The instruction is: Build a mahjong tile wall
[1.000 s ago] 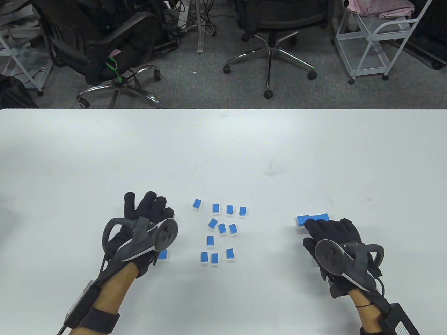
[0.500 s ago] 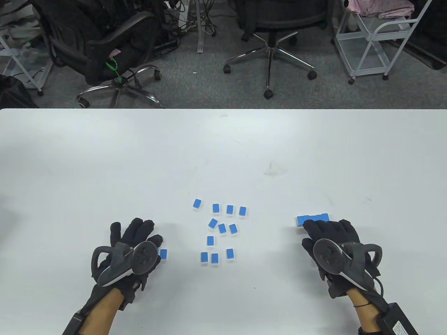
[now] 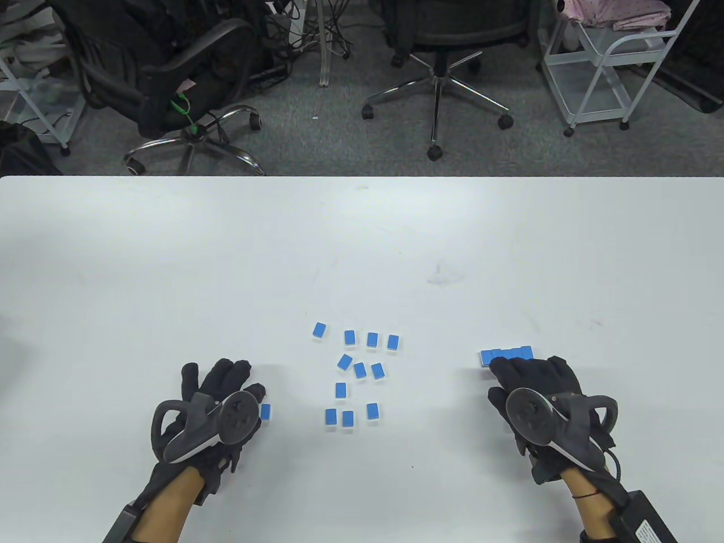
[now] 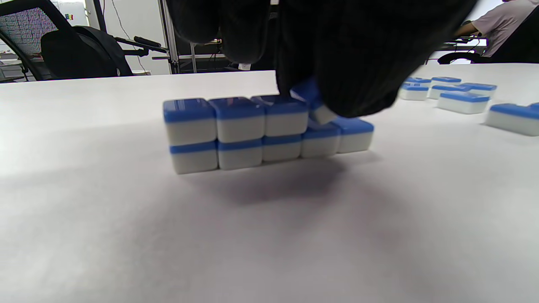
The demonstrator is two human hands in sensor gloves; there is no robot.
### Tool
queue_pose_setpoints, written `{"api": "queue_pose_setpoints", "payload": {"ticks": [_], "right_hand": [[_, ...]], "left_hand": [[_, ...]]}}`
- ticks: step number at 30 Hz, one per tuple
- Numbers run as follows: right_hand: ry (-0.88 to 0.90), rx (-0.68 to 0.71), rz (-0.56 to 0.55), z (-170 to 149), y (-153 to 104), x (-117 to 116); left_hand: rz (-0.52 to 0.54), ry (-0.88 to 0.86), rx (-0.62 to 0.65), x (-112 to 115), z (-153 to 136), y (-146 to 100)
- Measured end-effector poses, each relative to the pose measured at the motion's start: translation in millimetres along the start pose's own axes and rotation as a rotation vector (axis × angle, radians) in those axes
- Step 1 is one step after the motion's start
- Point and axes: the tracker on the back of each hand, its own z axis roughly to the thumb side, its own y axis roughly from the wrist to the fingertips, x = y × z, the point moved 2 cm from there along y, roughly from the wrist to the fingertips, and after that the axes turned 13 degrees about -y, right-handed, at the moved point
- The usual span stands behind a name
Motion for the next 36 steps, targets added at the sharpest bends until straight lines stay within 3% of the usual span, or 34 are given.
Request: {"api": "queue_pose_setpoints", "payload": {"ticks": [17,24,32,36], "right_hand": [[0.0,0.008,0.014,0,0,-1],[0.001,0.003,0.004,-1,0,2],[0.002,0.004,-0.01,-2,-1,4],[0.006,-0.004,-0.007,-4,0,4]], "left_hand": [[-0.019,-0.022,-0.005,0,0,-1],[0.094,-0.099,0.015,-36,11,0],[0.095,0.225,0.046,-75,66,49],[0.038,0.33,0.041,-73,85,88]]}}
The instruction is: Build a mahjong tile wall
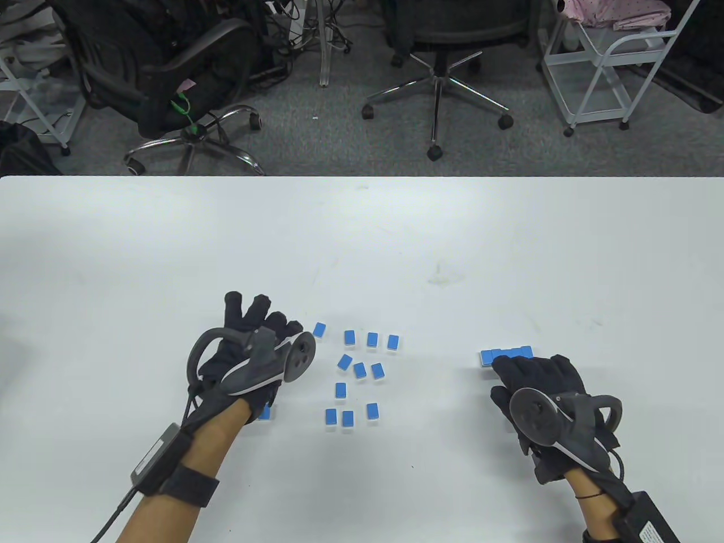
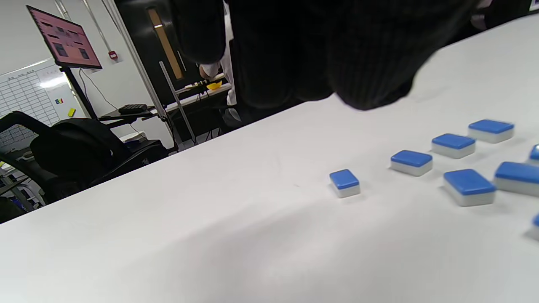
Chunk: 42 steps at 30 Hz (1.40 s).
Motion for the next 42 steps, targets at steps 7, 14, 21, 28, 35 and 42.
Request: {"api": "queue_pose_setpoints", "payload": {"ticks": [7,14,21,28,35,42], "right_hand": [[0.004,-0.008,0.016,-2,1,-3],[0.0,-0.001,0.01,-2,1,-2],[-0.003,0.007,0.016,-1,1,-3],[-0.001,0.003,0.007,-2,0,-1],[-0.004,0.003,0.004,-1,0,0],[0.003,-0.003,0.015,-1,0,-2]], "left_hand": [[-0.153,0.05,-0.041,41,20,56],[-0.193,0.065,-0.044,63,33,81],[-0.176,0.044,-0.011,64,33,74],[-0.113,0.025,0.066,32,18,21],[-0.001,-0.09,0.055,24,-14,-51],[0.009,-0.177,0.037,59,-26,-88]]}}
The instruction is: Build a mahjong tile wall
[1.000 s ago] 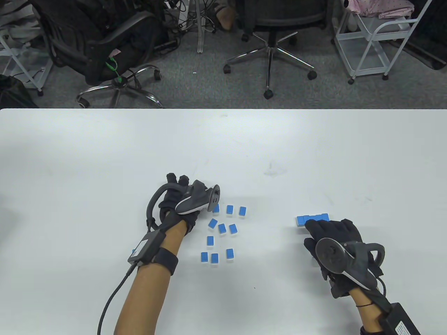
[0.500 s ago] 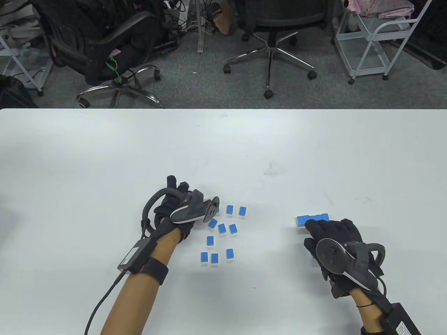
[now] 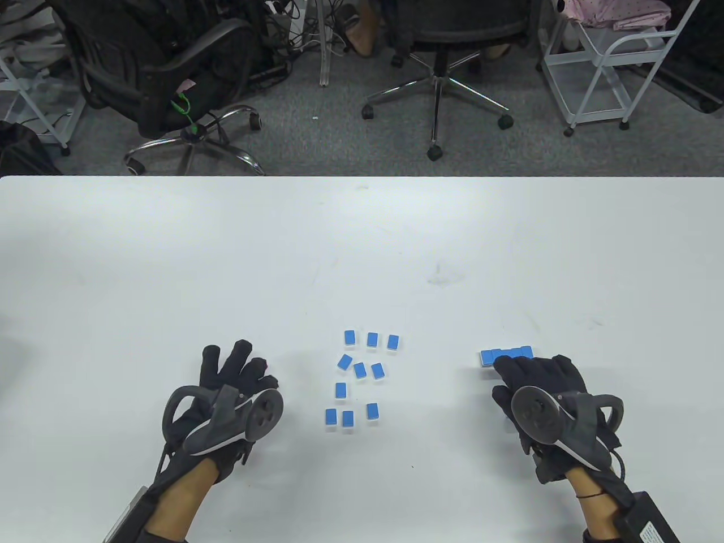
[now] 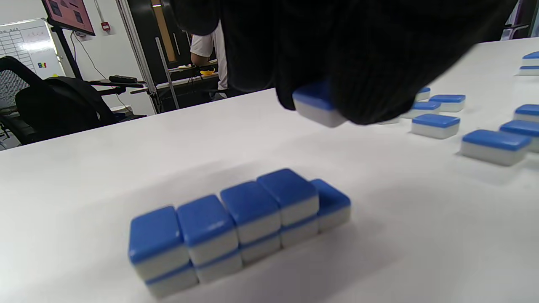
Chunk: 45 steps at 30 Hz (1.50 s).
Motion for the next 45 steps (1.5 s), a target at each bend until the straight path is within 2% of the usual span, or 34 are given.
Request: {"api": "queue_pose_setpoints", "payload": {"ticks": [5,9,28,37,43,45], "right_hand": [[0.004,-0.001,0.014,0,1,-2],[0.005,-0.002,0.021,0,1,-2],[0.01,0.016,0.029,3,1,-3],[0.085,0.057,-0.011,9,0,0],[0.158,0.11,-0.06,17,-2,2],[0.19,0.131,-0.061,20,-3,1]], "left_hand": [[0.022,-0.055,-0.01,12,-5,-1],[-0.014,-0.093,-0.025,24,-11,0],[-0.046,-0.138,-0.041,30,-16,0],[0.024,-0.315,-0.059,12,-34,-4],[0.138,-0.394,-0.069,-2,-46,-13],[0.145,-0.415,-0.067,-1,-48,-17]]}}
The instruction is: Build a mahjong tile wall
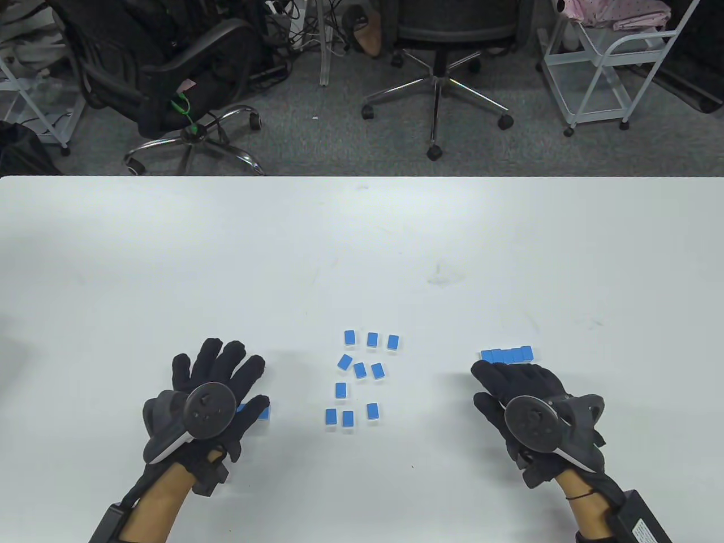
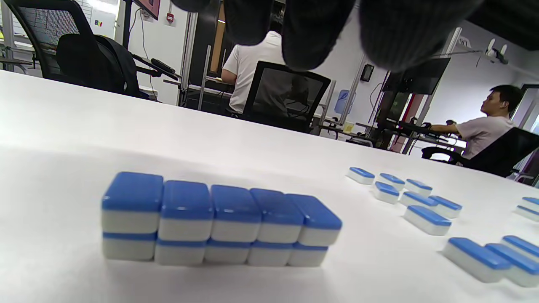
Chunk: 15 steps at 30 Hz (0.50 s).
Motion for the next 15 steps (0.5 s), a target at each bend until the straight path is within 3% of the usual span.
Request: {"api": "queue_pose_setpoints", "payload": {"ticks": [6,12,15], "right_hand": [[0.009,0.08,0.035,28,4,-3],[-0.089,0.183,0.19,87,6,-18],[-0.162,0.188,0.326,124,11,-35]], "left_hand": [[0.065,-0.041,0.001,-3,-7,-9],[0.085,-0.084,0.002,-4,-14,-14],[0.098,-0.099,0.02,-7,-12,-15]]}}
